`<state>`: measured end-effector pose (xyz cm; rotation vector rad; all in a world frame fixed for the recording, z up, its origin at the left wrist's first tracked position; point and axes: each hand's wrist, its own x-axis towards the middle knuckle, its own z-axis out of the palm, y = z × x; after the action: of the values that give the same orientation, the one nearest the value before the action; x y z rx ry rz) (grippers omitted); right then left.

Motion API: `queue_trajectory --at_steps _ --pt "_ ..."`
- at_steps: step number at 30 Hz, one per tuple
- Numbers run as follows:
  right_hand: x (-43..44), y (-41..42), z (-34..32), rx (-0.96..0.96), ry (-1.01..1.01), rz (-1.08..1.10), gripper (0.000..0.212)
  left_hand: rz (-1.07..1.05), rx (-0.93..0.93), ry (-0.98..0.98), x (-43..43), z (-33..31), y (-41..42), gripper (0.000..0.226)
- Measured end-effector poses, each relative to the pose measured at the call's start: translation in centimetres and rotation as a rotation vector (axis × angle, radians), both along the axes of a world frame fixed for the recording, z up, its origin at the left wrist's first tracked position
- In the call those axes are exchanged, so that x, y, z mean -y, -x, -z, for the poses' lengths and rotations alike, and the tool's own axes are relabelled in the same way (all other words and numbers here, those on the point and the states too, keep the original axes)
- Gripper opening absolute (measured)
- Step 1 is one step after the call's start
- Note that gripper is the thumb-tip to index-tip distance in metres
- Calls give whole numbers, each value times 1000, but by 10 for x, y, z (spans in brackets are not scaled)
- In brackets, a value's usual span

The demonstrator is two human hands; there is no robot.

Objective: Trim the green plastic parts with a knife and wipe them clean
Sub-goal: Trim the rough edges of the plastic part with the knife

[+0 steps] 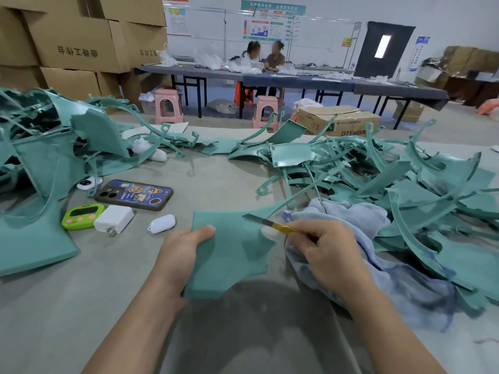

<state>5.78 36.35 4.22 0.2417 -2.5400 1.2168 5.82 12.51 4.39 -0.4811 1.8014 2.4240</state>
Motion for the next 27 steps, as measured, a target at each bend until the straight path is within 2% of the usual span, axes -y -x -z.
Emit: queue_trajectory --at_steps 3,6,10,14,17,19,27 --pt "4 -1 1 -27 32 18 37 16 31 -21 0 0 0 21" --pt "3 -1 0 63 41 -45 26 11 67 -45 2 0 1 20" --pt "2 1 4 -11 47 38 29 29 88 -30 3 1 2 19" --pt "2 -1 1 91 55 -65 23 7 77 -18 6 2 3 20" --pt "1 -1 -2 4 165 -23 22 1 30 -3 5 3 4 24" --pt "0 -1 -2 17 203 -47 21 4 13 15 3 2 4 28" --pt "-9 1 -2 149 56 -141 30 60 78 21 8 1 3 23"
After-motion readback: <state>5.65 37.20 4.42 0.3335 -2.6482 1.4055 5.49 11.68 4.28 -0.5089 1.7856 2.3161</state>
